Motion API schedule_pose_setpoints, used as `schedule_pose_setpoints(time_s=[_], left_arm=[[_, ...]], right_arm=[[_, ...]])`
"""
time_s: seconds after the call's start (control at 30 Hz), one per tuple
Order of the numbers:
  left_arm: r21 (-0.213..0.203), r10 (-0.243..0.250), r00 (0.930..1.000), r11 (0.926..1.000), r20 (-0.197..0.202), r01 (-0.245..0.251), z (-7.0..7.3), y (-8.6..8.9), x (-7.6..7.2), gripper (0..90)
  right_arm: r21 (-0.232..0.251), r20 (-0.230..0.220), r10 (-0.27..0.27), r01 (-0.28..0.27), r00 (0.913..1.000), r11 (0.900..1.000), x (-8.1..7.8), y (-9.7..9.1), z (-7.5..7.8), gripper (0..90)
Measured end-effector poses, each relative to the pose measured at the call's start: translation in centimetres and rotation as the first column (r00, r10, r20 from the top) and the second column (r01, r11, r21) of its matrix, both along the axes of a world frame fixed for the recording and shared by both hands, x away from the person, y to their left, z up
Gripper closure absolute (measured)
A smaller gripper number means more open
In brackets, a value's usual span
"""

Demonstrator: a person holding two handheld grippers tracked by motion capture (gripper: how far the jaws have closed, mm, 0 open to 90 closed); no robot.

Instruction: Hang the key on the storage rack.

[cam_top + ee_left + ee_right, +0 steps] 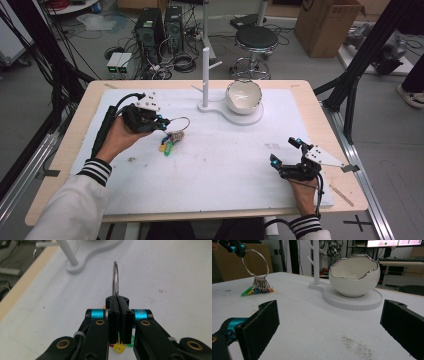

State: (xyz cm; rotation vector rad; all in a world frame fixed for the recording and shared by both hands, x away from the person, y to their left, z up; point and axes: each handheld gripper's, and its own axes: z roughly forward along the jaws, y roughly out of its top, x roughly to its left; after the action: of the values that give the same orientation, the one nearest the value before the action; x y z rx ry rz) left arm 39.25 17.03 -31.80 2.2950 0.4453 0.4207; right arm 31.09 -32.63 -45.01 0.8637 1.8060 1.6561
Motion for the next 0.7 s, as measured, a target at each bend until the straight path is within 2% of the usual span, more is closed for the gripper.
schedule_pose_setpoints(time_s=[0.03,0.17,0.3,0.37,0.47,0.7], left_arm=[[-0.026,-0.008,1.0000,0.9996,-0.001,0.008,0.0,0.0,0.1,87.5],[-0.082,-0.012,0.9998,0.9965,0.016,0.013,0.0,-0.1,0.5,87.5],[-0.139,-0.022,0.9995,0.9899,0.021,0.025,0.1,0.1,1.1,87.5],[-0.176,-0.027,0.9992,0.9839,0.030,0.032,0.2,0.2,1.4,87.5],[-0.171,-0.025,0.9990,0.9848,0.036,0.031,0.7,0.0,1.9,87.5],[-0.205,-0.053,0.9963,0.9765,0.067,0.066,2.1,-1.7,3.0,87.5]], right_arm=[[0.000,0.000,0.000,0.000,1.0000,1.0000,0.0,0.0,0.0,1.7],[-0.003,0.000,-0.001,0.001,1.0000,1.0000,0.0,0.0,0.0,1.7],[-0.004,0.006,0.001,-0.001,1.0000,1.0000,0.0,0.0,0.0,1.7],[-0.003,0.000,-0.002,0.002,1.0000,1.0000,0.0,0.0,0.0,1.7],[-0.002,0.001,-0.002,0.002,1.0000,1.0000,0.0,0.0,0.0,1.7],[-0.005,0.002,-0.002,0.002,1.0000,1.0000,0.0,0.0,0.0,1.7]])
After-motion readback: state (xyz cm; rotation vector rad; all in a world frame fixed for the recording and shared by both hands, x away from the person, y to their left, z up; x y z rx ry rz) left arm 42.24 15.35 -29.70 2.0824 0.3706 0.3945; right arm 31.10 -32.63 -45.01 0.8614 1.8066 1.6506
